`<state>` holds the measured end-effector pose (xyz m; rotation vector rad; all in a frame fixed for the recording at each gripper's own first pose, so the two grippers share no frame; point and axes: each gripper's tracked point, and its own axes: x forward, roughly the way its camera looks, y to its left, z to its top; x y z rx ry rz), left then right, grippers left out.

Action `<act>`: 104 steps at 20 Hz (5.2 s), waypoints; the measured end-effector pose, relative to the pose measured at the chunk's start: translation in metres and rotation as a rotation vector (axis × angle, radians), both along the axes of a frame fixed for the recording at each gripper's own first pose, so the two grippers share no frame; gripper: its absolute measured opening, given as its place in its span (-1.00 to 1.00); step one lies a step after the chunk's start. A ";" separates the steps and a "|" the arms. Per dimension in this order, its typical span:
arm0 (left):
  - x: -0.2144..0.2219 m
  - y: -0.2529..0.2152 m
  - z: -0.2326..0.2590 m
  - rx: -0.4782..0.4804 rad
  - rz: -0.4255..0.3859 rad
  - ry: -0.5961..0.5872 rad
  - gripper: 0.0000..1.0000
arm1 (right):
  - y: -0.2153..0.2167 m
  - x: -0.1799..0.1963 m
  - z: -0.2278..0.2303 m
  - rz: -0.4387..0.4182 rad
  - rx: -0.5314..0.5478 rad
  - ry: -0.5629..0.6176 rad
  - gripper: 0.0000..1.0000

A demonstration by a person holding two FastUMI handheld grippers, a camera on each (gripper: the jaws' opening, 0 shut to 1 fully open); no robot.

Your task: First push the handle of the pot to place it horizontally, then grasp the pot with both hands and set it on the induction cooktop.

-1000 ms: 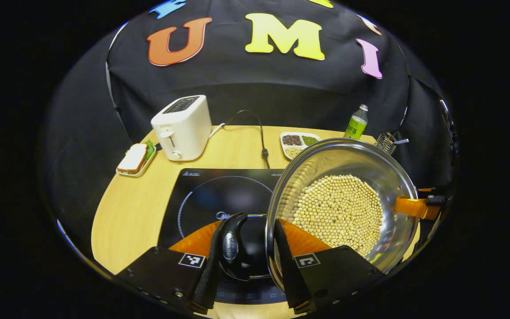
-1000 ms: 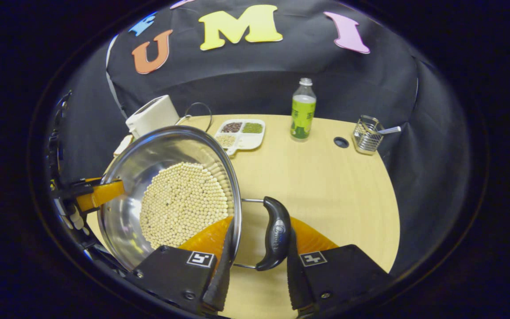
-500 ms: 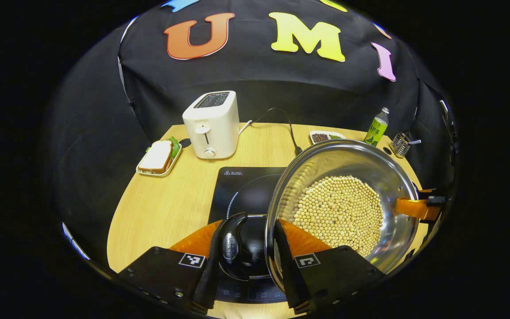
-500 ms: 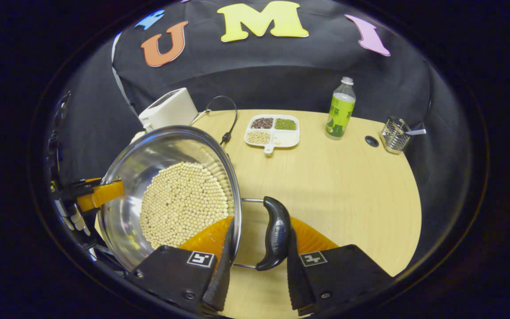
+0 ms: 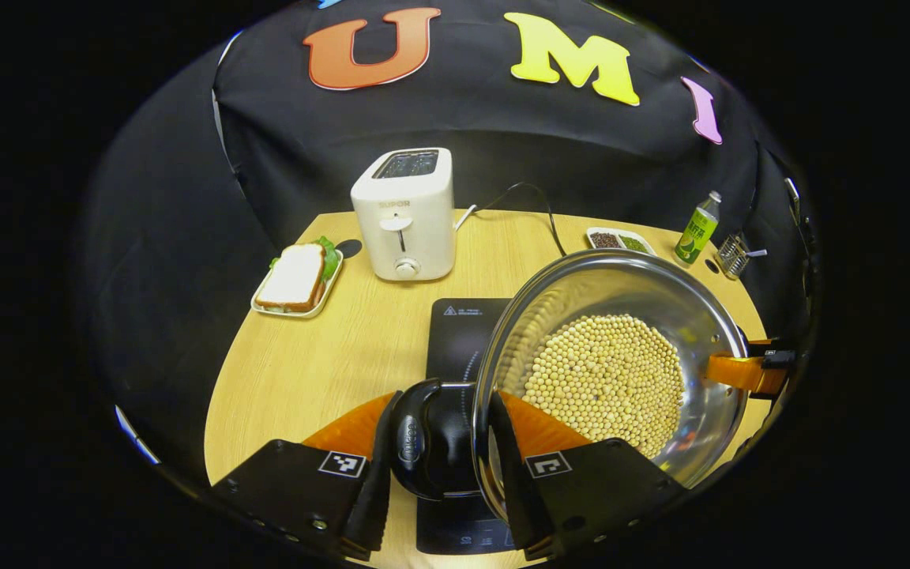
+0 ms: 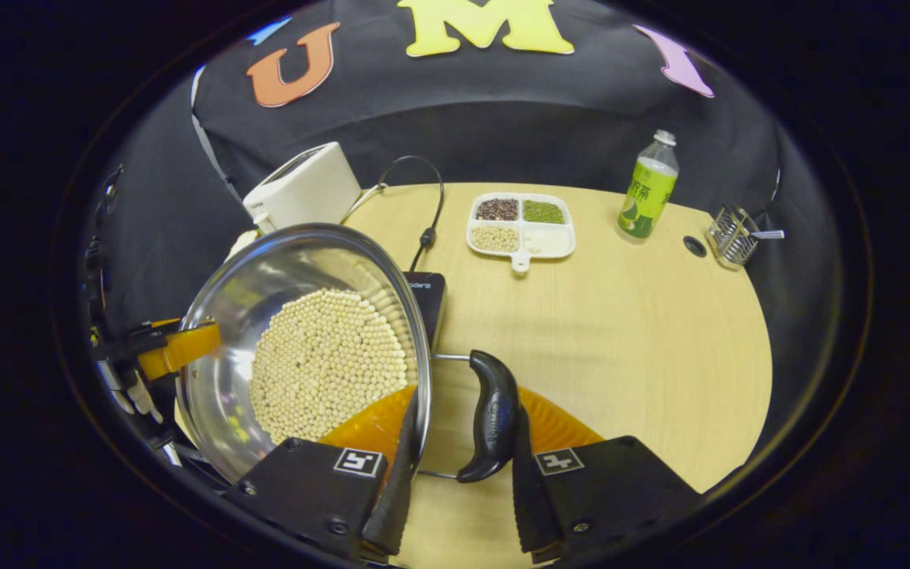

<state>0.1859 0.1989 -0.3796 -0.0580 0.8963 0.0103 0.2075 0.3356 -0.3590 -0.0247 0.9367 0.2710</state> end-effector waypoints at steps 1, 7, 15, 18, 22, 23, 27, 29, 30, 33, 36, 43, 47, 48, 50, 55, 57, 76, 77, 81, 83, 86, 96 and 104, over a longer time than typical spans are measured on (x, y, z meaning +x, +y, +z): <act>0.001 0.004 -0.002 0.000 0.000 0.003 0.17 | 0.002 0.001 -0.002 -0.001 -0.001 0.004 0.08; 0.010 0.018 -0.016 -0.010 -0.001 0.027 0.17 | 0.023 0.008 -0.013 -0.008 -0.011 0.024 0.08; 0.008 0.018 -0.025 -0.031 -0.017 0.041 0.17 | 0.025 0.010 -0.016 -0.008 0.000 0.031 0.11; 0.008 0.018 -0.024 -0.029 -0.037 0.023 0.18 | 0.024 0.011 -0.017 0.006 -0.013 0.009 0.12; 0.010 0.017 -0.023 -0.029 -0.046 0.020 0.19 | 0.024 0.011 -0.017 -0.003 -0.009 -0.007 0.17; 0.011 0.017 -0.024 -0.027 -0.049 0.023 0.19 | 0.023 0.011 -0.017 -0.004 -0.010 -0.008 0.17; 0.011 0.017 -0.022 -0.024 -0.048 0.021 0.18 | 0.023 0.011 -0.017 -0.009 -0.004 -0.010 0.17; 0.011 0.017 -0.022 -0.018 -0.052 0.019 0.02 | 0.023 0.011 -0.017 -0.009 -0.003 -0.016 0.21; 0.012 0.016 -0.022 -0.024 -0.057 0.017 0.24 | 0.024 0.011 -0.017 -0.005 -0.011 -0.019 0.22; 0.013 0.016 -0.020 -0.042 -0.075 0.004 0.27 | 0.020 0.009 -0.023 -0.004 -0.046 -0.011 0.32; 0.014 0.020 -0.018 -0.034 -0.056 -0.005 0.33 | 0.026 -0.006 -0.033 -0.046 -0.004 0.040 0.65; 0.011 0.039 0.014 0.022 0.003 -0.110 0.82 | 0.015 0.001 0.004 -0.031 -0.017 -0.139 0.56; 0.005 0.038 0.044 0.040 0.012 -0.188 0.91 | 0.009 -0.002 0.028 0.011 -0.023 -0.225 0.56; 0.003 0.039 0.052 0.056 0.014 -0.207 0.90 | 0.007 -0.003 0.034 0.018 -0.028 -0.245 0.56; -0.004 0.037 0.071 0.083 0.024 -0.250 0.90 | 0.001 -0.009 0.048 0.031 -0.048 -0.283 0.55; -0.028 -0.010 0.115 0.033 -0.044 -0.333 0.89 | -0.011 -0.030 0.087 0.069 -0.043 -0.395 0.55; -0.037 -0.028 0.139 0.023 -0.051 -0.392 0.93 | -0.022 -0.040 0.105 0.077 -0.043 -0.444 0.58; -0.169 -0.236 0.352 0.035 0.019 -0.801 0.93 | -0.263 -0.160 0.312 -0.004 0.011 -0.859 1.00; -0.178 -0.247 0.361 0.037 0.020 -0.817 0.93 | -0.277 -0.167 0.316 -0.016 0.025 -0.864 1.00; -0.205 -0.280 0.376 0.041 0.019 -0.842 0.92 | -0.336 -0.176 0.314 -0.080 0.064 -0.874 1.00; -0.215 -0.290 0.378 0.049 0.034 -0.842 0.92 | -0.358 -0.183 0.311 -0.102 0.074 -0.865 1.00; -0.230 -0.306 0.378 0.064 0.038 -0.838 0.93 | -0.386 -0.192 0.306 -0.147 0.096 -0.860 1.00; -0.241 -0.318 0.368 0.107 0.068 -0.814 0.92 | -0.401 -0.194 0.303 -0.142 0.124 -0.857 1.00; -0.228 -0.315 0.364 0.115 0.072 -0.815 0.92 | -0.397 -0.189 0.308 -0.132 0.130 -0.859 1.00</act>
